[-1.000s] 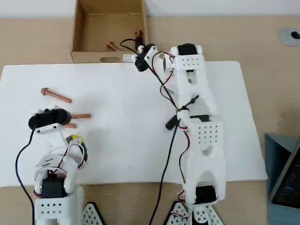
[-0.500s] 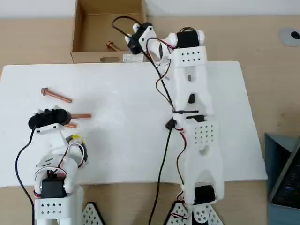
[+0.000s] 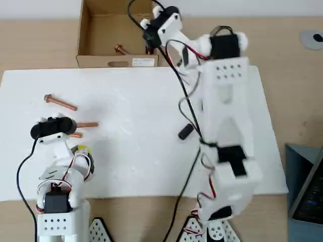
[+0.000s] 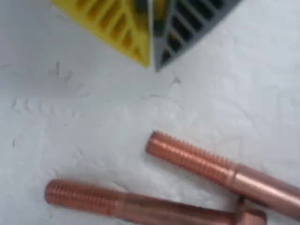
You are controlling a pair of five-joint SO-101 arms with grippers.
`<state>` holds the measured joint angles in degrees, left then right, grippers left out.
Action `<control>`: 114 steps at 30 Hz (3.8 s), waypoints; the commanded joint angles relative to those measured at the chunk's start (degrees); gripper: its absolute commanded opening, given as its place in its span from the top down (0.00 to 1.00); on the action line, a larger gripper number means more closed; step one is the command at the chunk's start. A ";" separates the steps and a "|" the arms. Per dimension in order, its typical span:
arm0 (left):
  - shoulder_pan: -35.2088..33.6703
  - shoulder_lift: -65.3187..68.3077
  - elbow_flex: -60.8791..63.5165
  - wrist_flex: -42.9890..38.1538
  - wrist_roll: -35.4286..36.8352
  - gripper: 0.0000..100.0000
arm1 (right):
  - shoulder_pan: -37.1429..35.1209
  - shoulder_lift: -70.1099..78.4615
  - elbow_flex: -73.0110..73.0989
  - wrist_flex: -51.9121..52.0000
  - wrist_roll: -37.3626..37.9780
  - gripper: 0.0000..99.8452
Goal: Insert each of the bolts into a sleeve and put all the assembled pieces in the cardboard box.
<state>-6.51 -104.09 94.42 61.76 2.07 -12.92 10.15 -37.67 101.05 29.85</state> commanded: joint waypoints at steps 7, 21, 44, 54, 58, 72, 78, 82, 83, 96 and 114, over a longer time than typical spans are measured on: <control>0.18 -0.22 -1.05 -0.44 -0.26 1.00 | 0.92 -26.95 25.45 1.32 -14.07 0.99; -0.26 6.90 -16.00 -0.44 0.09 1.00 | 4.62 -47.60 57.36 -5.98 -26.37 0.99; -12.40 77.14 -64.53 -0.44 20.84 1.00 | 18.24 -50.51 69.14 -8.79 -24.09 0.99; -12.66 100.97 -85.98 9.93 30.15 0.99 | 20.35 -50.59 71.25 -8.79 -24.00 0.99; -12.84 109.85 -97.41 16.53 33.14 0.99 | 20.35 -50.59 71.25 -9.23 -24.00 0.99; -13.01 132.88 -127.12 24.00 34.11 0.99 | 20.35 -50.59 72.92 -11.16 -24.09 0.99; -14.95 139.74 -131.43 23.91 34.81 0.99 | 20.09 -50.24 73.45 -12.48 -24.00 0.99; -15.65 141.67 -132.66 24.44 34.73 0.97 | 20.00 -50.24 73.45 -12.48 -24.00 0.99; -15.56 141.67 -132.66 24.79 34.73 0.95 | 20.00 -50.24 73.45 -12.48 -24.00 0.99; -15.47 142.11 -132.22 24.44 34.73 0.77 | 19.91 -50.15 75.82 -17.41 -24.00 0.99; -16.88 148.44 -132.66 21.98 34.81 0.87 | 19.91 -50.15 75.82 -17.23 -24.00 0.99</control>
<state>-22.77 44.48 -35.96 84.18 36.53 6.68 -38.73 38.20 84.62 5.49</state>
